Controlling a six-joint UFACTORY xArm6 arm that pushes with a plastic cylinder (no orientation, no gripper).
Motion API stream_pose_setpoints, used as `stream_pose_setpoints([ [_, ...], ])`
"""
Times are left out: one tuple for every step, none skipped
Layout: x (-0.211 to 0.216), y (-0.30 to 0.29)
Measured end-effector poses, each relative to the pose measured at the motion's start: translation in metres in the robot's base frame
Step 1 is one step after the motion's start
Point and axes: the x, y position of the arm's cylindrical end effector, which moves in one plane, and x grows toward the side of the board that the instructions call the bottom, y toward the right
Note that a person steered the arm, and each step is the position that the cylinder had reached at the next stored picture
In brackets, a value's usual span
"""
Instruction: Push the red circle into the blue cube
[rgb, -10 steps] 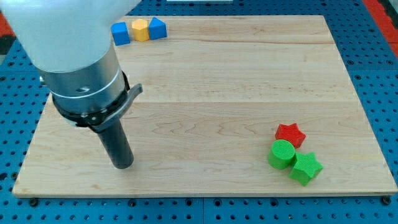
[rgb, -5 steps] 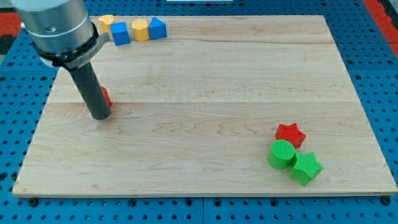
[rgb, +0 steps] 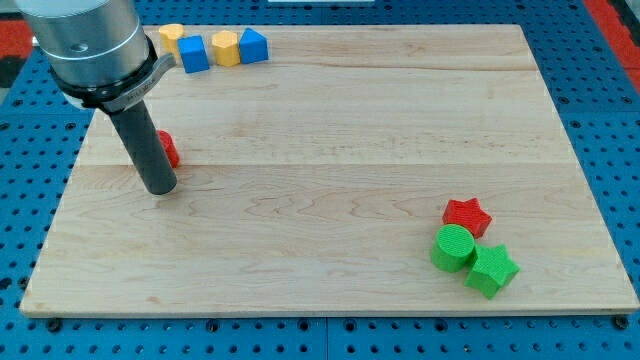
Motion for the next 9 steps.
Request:
stream_pose_setpoints([
  [0.0, 0.0],
  [0.004, 0.0],
  [0.011, 0.0],
  [0.015, 0.0],
  [0.017, 0.0],
  [0.02, 0.0],
  [0.026, 0.0],
  [0.031, 0.0],
  [0.031, 0.0],
])
